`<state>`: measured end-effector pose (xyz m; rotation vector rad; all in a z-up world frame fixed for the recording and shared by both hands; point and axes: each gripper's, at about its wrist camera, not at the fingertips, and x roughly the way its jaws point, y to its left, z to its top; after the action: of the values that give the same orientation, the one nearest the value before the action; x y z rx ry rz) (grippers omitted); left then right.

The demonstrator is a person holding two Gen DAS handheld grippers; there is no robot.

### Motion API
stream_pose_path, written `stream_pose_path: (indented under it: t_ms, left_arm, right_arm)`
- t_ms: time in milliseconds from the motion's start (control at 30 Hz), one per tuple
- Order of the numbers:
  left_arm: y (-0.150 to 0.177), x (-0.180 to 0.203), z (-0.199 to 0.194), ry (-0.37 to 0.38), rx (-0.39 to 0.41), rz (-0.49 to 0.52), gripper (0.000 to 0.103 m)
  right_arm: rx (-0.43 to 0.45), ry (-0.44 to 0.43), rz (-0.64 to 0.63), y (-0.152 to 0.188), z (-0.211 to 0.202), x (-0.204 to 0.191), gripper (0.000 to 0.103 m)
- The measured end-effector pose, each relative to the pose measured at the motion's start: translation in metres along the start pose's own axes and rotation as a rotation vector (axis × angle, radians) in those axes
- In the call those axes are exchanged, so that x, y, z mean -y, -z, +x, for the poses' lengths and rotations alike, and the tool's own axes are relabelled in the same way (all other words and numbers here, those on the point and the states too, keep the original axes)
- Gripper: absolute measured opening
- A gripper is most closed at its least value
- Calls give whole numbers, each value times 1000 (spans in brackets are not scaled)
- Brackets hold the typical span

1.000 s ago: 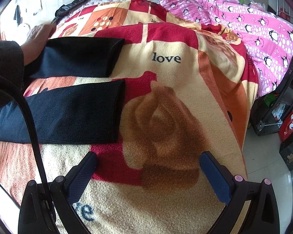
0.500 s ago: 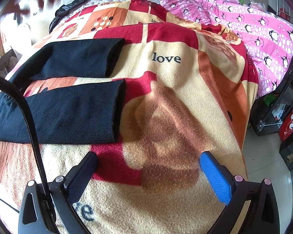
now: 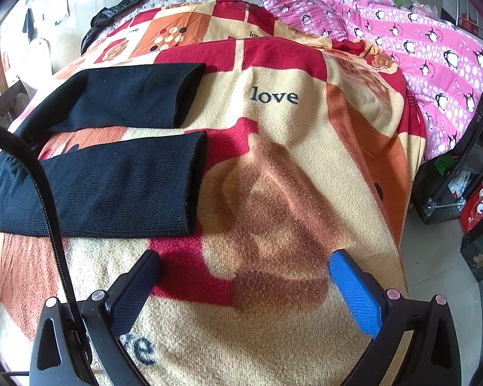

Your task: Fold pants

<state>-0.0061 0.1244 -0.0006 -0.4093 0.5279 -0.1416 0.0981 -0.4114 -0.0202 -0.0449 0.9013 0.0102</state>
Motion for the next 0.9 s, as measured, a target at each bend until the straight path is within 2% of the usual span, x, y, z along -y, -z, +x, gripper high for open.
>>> stream_pose_path:
  t_ms: [67,133,200,267,333,400,500,567,633,700,733,800,867,900]
  left_arm:
    - [-1,9,-13,-6,87,52,99]
    - [-6,14,-28,19,165,101,99]
    - [-14,16,-38,16,199,144,99]
    - [-25,10,-38,-1,124,166,99]
    - [-34,-3,-34,-78,57,154,99]
    - [-40,-27,-28,-108,-10,70,99]
    - [-44,-67,-21,-90,-77,-131,99]
    - [-41,-82,-23,-28,-68,-224,99]
    - [-36,-91,-28,-24,-46,-298,99]
    - [-30,-103,-30,14,-34,-392,99]
    - [-28,-109,-29,60,-29,-446,99]
    - [-31,-118,-23,112,-34,-528,99]
    - [-38,-130,-13,119,-45,-594,99]
    - [-41,-137,-7,99,-52,-635,99]
  right_arm:
    - [0,2,-1,0,0,-1,103]
    - [2,0,0,0,0,0,103]
    - [-3,4,-4,-1,1,-1,103]
    - [-4,-3,-2,-2,2,1,103]
    - [-4,-3,-1,-1,2,1,103]
    - [-3,3,-4,-1,1,0,103]
    - [-1,-6,-6,-1,1,0,103]
    - [-17,-11,-17,-3,1,-2,103]
    - [-29,-28,-21,-3,0,0,103]
    - [-15,-54,-23,-1,-2,2,103]
    - [19,-67,-26,1,-3,2,103]
    - [32,-102,-48,3,-5,2,103]
    - [28,-115,-67,3,-5,1,103]
    - [1,-121,-67,2,-5,2,103]
